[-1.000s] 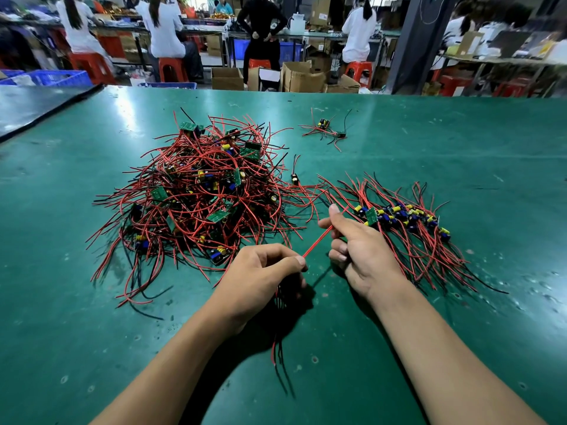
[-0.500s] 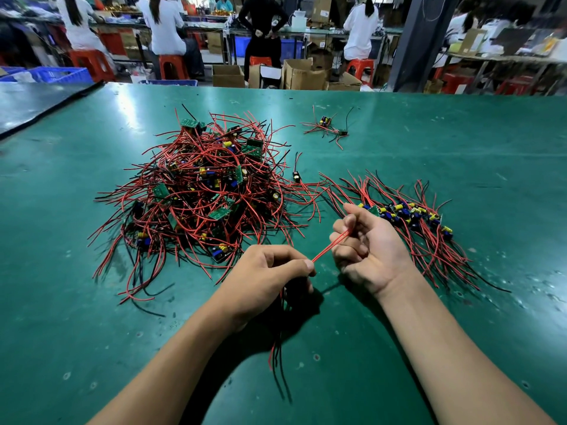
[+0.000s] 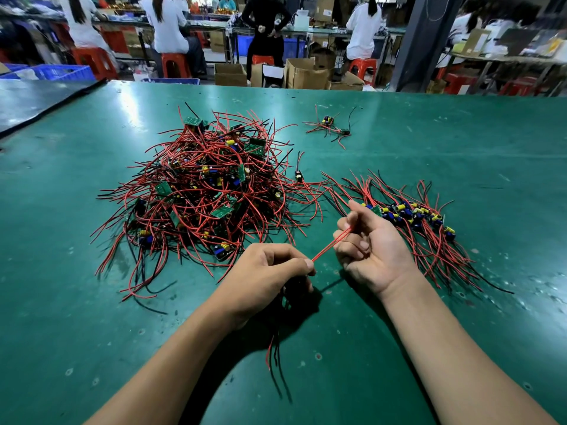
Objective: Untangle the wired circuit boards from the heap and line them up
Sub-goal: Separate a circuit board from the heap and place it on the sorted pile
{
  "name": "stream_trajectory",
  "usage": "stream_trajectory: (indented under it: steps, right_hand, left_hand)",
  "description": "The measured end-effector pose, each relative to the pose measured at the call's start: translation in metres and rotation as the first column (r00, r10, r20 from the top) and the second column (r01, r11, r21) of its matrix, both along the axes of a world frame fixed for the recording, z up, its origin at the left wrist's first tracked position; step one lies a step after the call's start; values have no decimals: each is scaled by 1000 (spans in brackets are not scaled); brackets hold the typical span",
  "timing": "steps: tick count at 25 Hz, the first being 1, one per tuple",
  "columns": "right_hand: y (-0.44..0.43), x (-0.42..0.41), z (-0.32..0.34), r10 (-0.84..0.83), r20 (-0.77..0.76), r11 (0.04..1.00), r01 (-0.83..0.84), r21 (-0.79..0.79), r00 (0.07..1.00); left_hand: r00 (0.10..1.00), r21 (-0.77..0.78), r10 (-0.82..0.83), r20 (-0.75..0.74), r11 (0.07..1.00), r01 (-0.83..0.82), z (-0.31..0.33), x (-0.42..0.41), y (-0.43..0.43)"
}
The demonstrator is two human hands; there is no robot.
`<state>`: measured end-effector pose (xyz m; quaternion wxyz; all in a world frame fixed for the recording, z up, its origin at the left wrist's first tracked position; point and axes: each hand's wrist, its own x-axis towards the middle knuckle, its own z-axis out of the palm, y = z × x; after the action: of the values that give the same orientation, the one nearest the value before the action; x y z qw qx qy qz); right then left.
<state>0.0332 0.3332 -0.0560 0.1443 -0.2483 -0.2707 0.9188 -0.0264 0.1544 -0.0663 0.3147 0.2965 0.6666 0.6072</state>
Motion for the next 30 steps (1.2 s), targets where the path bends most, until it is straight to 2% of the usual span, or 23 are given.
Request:
stream_trajectory:
  steps: [3, 6, 10, 15, 23, 28, 30]
  right_hand:
    - [-1, 1, -2, -23, 36, 984, 16, 179, 999]
    - [-1, 2, -4, -9, 67, 957, -11, 291, 998]
    - [0, 2, -5, -7, 92, 936, -26, 351, 996]
    - [-1, 1, -7, -21, 114, 924, -24, 381, 993]
    - [-4, 3, -9, 54, 112, 854, -104, 510, 992]
    - [-11, 4, -11, 312, 45, 768, -280, 575, 949]
    - [-13, 2, -13, 334, 55, 734, -297, 610, 941]
  left_hand:
    - [999, 16, 27, 26, 1000, -27, 0, 0, 0]
    - [994, 38, 79, 71, 996, -82, -2, 1, 1]
    - [964, 99, 179, 195, 975, -201, -2, 0, 5]
    - [924, 134, 171, 341, 965, -227, 2, 0, 5]
    - [940, 117, 156, 303, 973, -199, 3, 0, 4]
    - [972, 74, 81, 220, 992, -99, 3, 2, 2]
    - [977, 73, 71, 200, 994, -87, 3, 2, 1]
